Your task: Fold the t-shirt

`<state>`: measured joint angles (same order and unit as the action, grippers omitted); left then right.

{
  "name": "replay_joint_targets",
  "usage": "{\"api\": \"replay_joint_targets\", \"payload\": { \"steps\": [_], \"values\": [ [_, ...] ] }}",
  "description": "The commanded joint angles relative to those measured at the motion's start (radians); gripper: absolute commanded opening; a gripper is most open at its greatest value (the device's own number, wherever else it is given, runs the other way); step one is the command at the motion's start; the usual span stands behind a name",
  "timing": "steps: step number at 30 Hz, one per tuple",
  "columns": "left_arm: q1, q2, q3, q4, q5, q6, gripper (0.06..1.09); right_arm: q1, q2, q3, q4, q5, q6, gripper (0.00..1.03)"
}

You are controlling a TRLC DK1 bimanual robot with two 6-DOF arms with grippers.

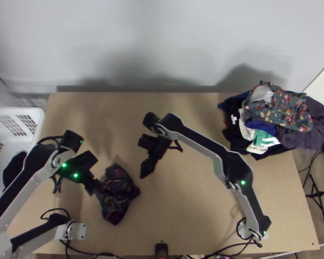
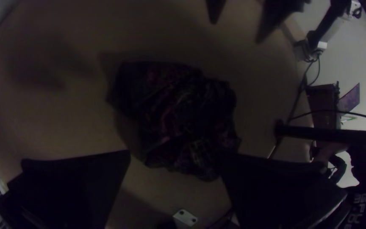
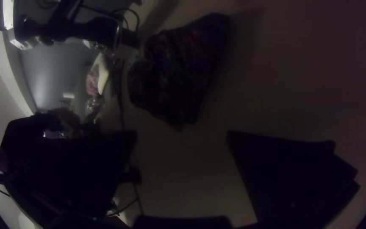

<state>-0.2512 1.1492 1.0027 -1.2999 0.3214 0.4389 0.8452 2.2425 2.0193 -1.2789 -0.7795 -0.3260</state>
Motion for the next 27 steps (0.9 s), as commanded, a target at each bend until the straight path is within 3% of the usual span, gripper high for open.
{"api": "replay_joint_targets", "payload": {
  "steps": [1, 6, 15, 27],
  "values": [
    [0.038, -0.082, -0.006, -0.087, 0.021, 0.029, 1.04, 0.020, 0.141, 0.183, 0.003, -0.098, 0.033, 0.99],
    [0.089, -0.109, -0.006, -0.098, 0.021, 0.034, 1.04, 0.045, 0.235, 0.277, 0.003, -0.165, 0.044, 0.99],
    [0.162, -0.177, -0.058, -0.102, 0.022, 0.050, 1.04, 0.124, 0.315, 0.318, 0.070, -0.202, 0.048, 0.99],
    [0.202, -0.201, -0.050, -0.101, 0.022, 0.066, 1.04, 0.189, 0.361, 0.312, 0.087, -0.168, 0.045, 0.98]
  ]
}}
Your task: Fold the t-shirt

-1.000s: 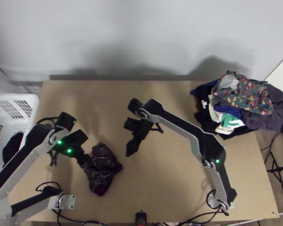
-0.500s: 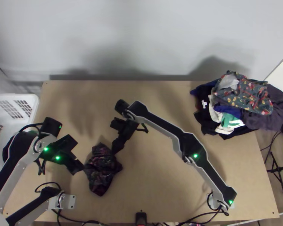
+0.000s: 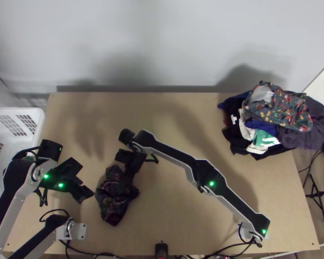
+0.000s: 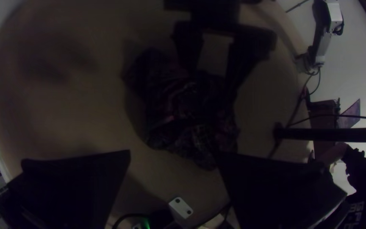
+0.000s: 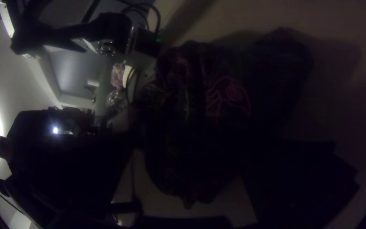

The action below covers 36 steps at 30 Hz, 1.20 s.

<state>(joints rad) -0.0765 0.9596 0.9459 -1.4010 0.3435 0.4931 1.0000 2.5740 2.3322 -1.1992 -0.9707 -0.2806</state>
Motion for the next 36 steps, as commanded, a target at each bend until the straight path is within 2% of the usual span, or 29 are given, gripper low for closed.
{"api": "replay_joint_targets", "payload": {
  "steps": [1, 9, 11, 12, 13, 17, 23, 29, 36],
  "values": [
    [0.027, -0.012, 0.010, 0.000, 0.000, 0.012, 1.04, 0.040, 0.029, -0.001, 0.007, 0.036, 0.000, 0.98],
    [0.049, -0.022, 0.022, 0.000, 0.000, 0.010, 1.04, 0.080, 0.037, -0.004, 0.050, 0.158, 0.052, 0.97],
    [0.055, -0.030, 0.017, 0.000, 0.000, 0.012, 1.04, 0.077, 0.038, -0.004, 0.053, 0.171, 0.064, 0.90],
    [0.055, -0.033, 0.010, 0.000, 0.000, 0.013, 1.04, 0.077, 0.040, -0.005, 0.058, 0.178, 0.070, 0.82],
    [0.055, -0.036, 0.004, 0.000, 0.000, 0.013, 1.04, 0.077, 0.043, -0.005, 0.066, 0.182, 0.073, 0.70],
    [0.061, -0.061, -0.016, 0.000, 0.000, 0.012, 1.04, 0.078, 0.038, -0.008, 0.107, 0.184, 0.078, 0.02],
    [0.064, -0.078, -0.010, -0.001, -0.008, 0.015, 1.04, 0.083, 0.002, -0.033, 0.105, 0.199, 0.072, 0.03],
    [0.064, -0.070, -0.006, 0.004, -0.005, 0.022, 1.04, 0.048, -0.173, -0.074, 0.093, 0.116, 0.060, 0.03],
    [0.050, -0.036, -0.002, 0.025, -0.001, 0.027, 1.04, -0.086, -0.379, -0.073, 0.084, 0.069, 0.077, 0.03]
  ]
}}
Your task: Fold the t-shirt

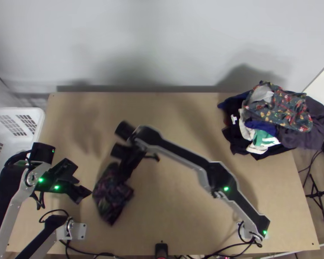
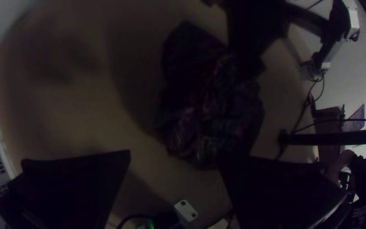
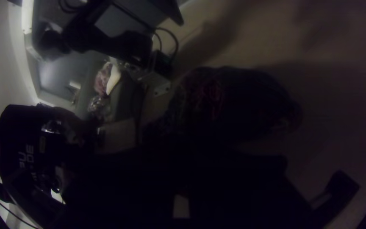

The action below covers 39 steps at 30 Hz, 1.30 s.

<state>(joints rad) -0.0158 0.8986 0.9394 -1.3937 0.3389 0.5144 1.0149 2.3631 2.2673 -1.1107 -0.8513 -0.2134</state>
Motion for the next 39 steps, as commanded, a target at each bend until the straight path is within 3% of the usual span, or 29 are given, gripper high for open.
{"api": "replay_joint_targets", "payload": {
  "steps": [1, 15, 27, 39],
  "values": [
    [-0.010, 0.031, 0.004, 0.019, 0.003, 0.010, 1.04, -0.122, -0.186, -0.014, -0.006, -0.054, 0.009, 0.03],
    [-0.001, 0.120, 0.012, 0.078, 0.003, 0.030, 1.04, -0.417, -0.243, -0.017, -0.133, -0.095, -0.032, 0.03],
    [-0.012, 0.197, 0.027, 0.108, 0.003, 0.035, 1.04, -0.788, -0.298, 0.081, -0.235, -0.092, -0.021, 0.03],
    [-0.013, 0.221, -0.031, 0.163, 0.008, 0.030, 1.04, -1.084, -0.364, 0.136, -0.187, -0.077, -0.009, 0.03]
  ]
}}
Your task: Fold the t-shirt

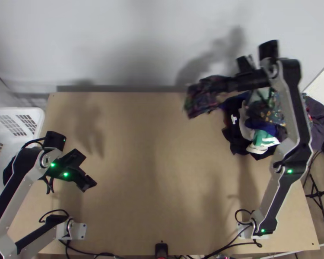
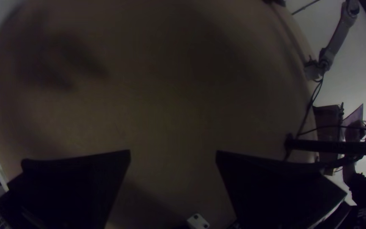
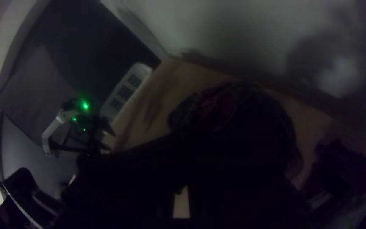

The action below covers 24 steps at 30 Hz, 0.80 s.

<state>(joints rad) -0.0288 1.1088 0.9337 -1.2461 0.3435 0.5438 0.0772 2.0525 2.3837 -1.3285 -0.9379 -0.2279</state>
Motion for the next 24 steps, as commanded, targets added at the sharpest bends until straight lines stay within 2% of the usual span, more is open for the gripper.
{"api": "replay_joint_targets", "payload": {
  "steps": [1, 8, 14, 19, 24],
  "values": [
    [0.000, 0.010, -0.030, 0.016, 0.003, 0.002, 1.04, -0.162, -0.068, 0.020, 0.043, 0.011, 0.006, 0.03],
    [-0.002, 0.010, -0.039, 0.017, 0.003, 0.018, 1.04, -0.280, -0.149, 0.020, 0.100, 0.019, 0.009, 0.03],
    [-0.020, 0.026, -0.041, 0.017, 0.002, 0.027, 1.04, -0.387, -0.216, 0.020, 0.221, 0.019, 0.075, 0.03],
    [-0.029, 0.028, -0.041, 0.017, 0.002, 0.027, 1.04, -0.479, -0.224, -0.011, 0.221, 0.019, 0.068, 0.03],
    [-0.039, 0.026, -0.053, 0.017, 0.003, 0.024, 1.04, -0.583, -0.256, -0.084, 0.221, 0.019, 0.025, 0.03]
  ]
}}
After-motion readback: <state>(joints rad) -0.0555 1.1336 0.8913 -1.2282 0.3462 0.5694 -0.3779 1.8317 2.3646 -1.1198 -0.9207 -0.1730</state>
